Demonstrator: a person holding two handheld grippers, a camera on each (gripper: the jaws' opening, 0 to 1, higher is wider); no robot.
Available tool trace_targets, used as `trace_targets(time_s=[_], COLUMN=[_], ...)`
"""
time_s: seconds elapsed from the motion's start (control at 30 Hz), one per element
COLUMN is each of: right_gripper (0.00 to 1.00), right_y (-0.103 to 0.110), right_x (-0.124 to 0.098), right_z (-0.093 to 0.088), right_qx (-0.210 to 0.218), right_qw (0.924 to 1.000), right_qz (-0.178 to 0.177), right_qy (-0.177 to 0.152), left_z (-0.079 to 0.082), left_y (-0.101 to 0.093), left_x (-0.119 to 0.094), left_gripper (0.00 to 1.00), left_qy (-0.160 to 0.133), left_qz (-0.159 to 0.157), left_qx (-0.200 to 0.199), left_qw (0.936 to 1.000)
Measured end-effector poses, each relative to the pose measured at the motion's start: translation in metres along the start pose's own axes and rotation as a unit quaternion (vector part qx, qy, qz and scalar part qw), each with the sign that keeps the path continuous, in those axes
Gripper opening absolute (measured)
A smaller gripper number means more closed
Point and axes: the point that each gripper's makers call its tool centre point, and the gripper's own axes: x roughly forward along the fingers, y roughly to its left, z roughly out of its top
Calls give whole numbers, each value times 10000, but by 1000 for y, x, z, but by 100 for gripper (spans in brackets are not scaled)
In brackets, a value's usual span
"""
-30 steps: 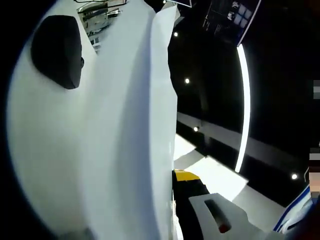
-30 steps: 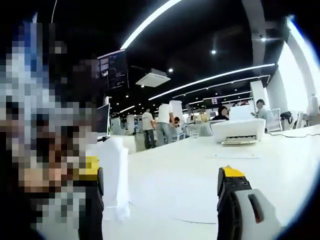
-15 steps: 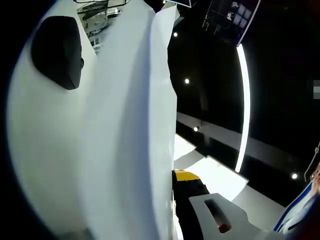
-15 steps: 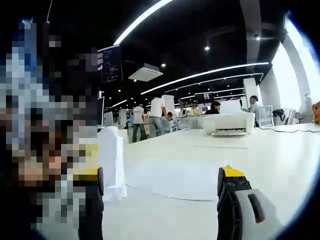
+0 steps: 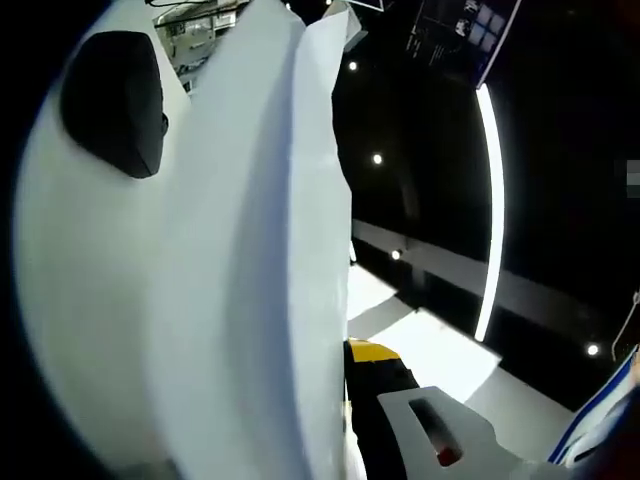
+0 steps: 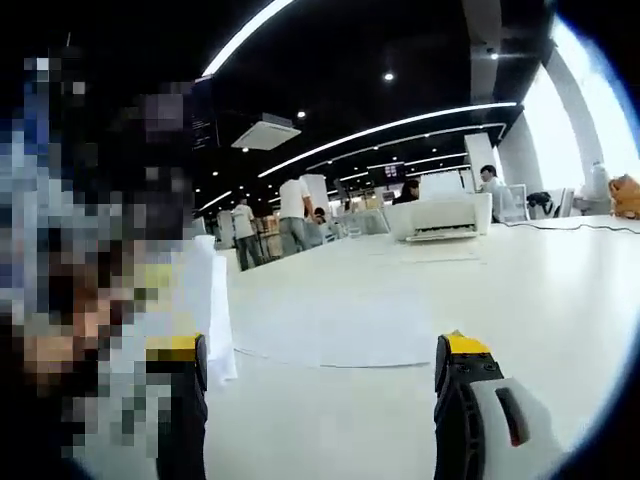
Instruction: Organize the stack of printing papers by aligning and flattening the scattered papers on the table
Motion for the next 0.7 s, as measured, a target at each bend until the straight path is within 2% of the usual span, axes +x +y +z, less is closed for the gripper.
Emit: trace_targets(time_s=[0.1,0.17,0.27,0.37,0.43,0.53,0.7], right_gripper=[90,90,90,90,90,90,90], right_y=[-7,-11,-12,-17,-20,-26,-33], right_x=[7,10,18,26,30,38,43], right_z=[-9,1,-1,-2,-2,-9,-17], right_qx=[88,74,203,171,4,-240,-251], right_qw=[9995,9992,9987,9976,9966,9943,9912], right_qz=[-230,-386,-468,-672,-828,-1019,-1221], right_qy=[213,-82,1,33,38,194,438], left_z=[0,2,3,2,0,-1,-3], left_y=[-3,-3,-4,-5,-6,-7,-10], left_x=[-2,-2,-2,-1,-1,0,0], left_gripper=[6,6,6,6,6,6,6], left_qy=[-49,-98,-127,-87,-45,-14,30], left_qz=[-46,-69,-90,-149,-175,-199,-286], left_qx=[39,39,40,13,0,-4,-19], left_qw=[10000,9999,9999,9999,9998,9998,9996])
